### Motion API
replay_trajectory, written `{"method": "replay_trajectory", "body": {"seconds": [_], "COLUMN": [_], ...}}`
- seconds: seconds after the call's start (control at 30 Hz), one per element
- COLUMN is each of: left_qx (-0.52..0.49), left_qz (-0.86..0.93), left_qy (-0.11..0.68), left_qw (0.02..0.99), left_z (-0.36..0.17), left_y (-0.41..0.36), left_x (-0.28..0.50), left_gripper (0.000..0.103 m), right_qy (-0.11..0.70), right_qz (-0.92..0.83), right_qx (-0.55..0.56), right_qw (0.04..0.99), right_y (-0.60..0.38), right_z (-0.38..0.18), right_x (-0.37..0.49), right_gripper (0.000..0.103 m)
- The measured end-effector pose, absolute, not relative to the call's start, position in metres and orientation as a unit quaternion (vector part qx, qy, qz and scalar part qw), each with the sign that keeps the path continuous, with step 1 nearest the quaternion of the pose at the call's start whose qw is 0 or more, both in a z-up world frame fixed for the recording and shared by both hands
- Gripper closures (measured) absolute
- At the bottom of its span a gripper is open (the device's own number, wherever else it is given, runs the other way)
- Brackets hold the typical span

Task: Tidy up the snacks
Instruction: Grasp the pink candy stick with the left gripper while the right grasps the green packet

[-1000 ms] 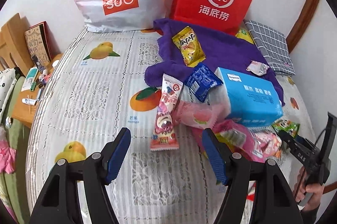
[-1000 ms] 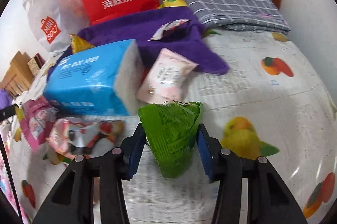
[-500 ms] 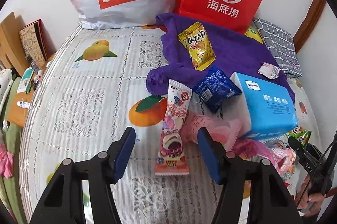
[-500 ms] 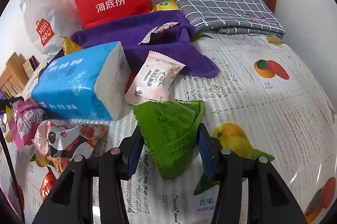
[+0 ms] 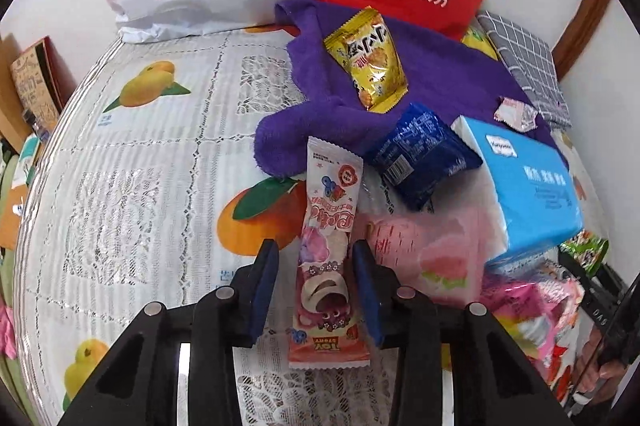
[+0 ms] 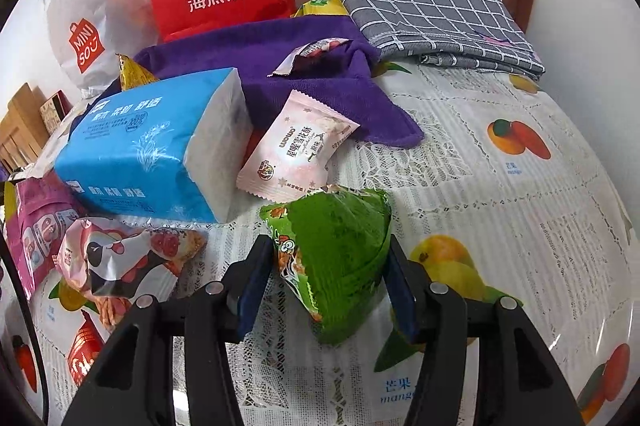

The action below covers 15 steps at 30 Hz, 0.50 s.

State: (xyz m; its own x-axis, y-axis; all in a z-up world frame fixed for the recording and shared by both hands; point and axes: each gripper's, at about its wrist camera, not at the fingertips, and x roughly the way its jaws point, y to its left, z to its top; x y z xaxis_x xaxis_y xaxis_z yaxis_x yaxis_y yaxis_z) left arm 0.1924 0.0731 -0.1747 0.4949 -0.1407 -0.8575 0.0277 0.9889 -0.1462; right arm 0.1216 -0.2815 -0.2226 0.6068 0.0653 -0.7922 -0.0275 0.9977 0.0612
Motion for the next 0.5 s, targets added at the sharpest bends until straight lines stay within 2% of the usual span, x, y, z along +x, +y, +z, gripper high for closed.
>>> {"method": "replay_trajectory", "body": {"seconds": [0.07, 0.17, 0.5], "left_qx": [-0.043, -0.038, -0.036], "left_qz": [-0.047, -0.051, -0.049], "left_qy": [0.496, 0.493, 0.487], "left_qw": [0.866, 0.868, 0.871], "left_z": [-0.175, -0.176, -0.164], "left_y": [0.07, 0.069, 0.069], "left_x": [0.191, 0.19, 0.173], "left_gripper": [0.068, 0.081, 0.083], "right_qy": [0.443, 0.443, 0.442], "right_qz": [0.027, 0.026, 0.025], "right_qx": [0.02, 0.018, 0.02], "right_qw": [0.896, 0.896, 0.897], "right_y": [-0.281, -0.28, -0.28], "right_z": [-0.223, -0.223, -0.222], "right_x": [0.122, 0.122, 0.122], "right_gripper": [0.046, 0.046, 0.047]}}
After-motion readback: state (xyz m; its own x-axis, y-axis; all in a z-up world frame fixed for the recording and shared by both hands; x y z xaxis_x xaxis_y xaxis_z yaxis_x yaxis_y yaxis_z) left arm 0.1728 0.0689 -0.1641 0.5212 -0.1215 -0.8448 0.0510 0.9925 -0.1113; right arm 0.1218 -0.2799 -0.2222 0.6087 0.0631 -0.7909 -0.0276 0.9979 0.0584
